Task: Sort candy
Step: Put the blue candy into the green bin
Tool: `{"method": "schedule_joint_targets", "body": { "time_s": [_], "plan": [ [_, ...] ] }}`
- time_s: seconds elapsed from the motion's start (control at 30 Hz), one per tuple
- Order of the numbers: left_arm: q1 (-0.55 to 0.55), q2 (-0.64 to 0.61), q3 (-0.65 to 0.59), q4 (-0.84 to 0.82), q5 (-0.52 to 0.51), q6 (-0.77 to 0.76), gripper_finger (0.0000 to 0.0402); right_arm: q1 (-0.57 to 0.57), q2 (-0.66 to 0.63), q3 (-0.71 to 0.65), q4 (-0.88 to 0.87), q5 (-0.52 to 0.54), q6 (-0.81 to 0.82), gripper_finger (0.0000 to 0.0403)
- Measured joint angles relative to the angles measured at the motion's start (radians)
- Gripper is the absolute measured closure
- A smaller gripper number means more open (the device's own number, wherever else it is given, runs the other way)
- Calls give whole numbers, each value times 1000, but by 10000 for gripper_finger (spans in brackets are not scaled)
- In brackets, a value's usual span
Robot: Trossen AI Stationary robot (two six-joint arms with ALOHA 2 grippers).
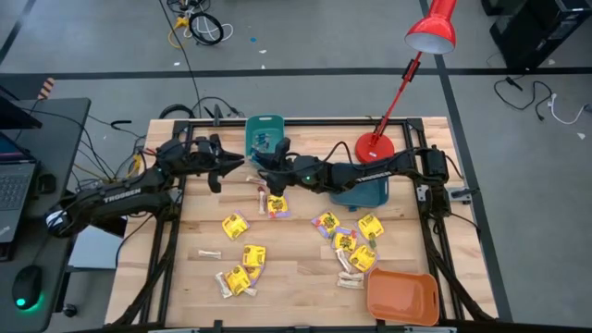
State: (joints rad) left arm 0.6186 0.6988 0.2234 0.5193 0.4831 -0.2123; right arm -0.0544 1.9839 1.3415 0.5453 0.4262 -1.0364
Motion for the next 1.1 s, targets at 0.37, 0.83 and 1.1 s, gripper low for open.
{"method": "schedule_joint_targets", "body": {
  "time_s": [0.37,0.83,1.1],
  "plan": [
    [-6,152,1,159,11,-2,314,0,0,0,-1,0,-14,371],
    [-12,210,1,278,41,-28,314,-1,3,0,-2,0,-40,371],
    [-12,210,1,277,23,-28,336,-1,8,0,0,1,-37,371]
  ]
}}
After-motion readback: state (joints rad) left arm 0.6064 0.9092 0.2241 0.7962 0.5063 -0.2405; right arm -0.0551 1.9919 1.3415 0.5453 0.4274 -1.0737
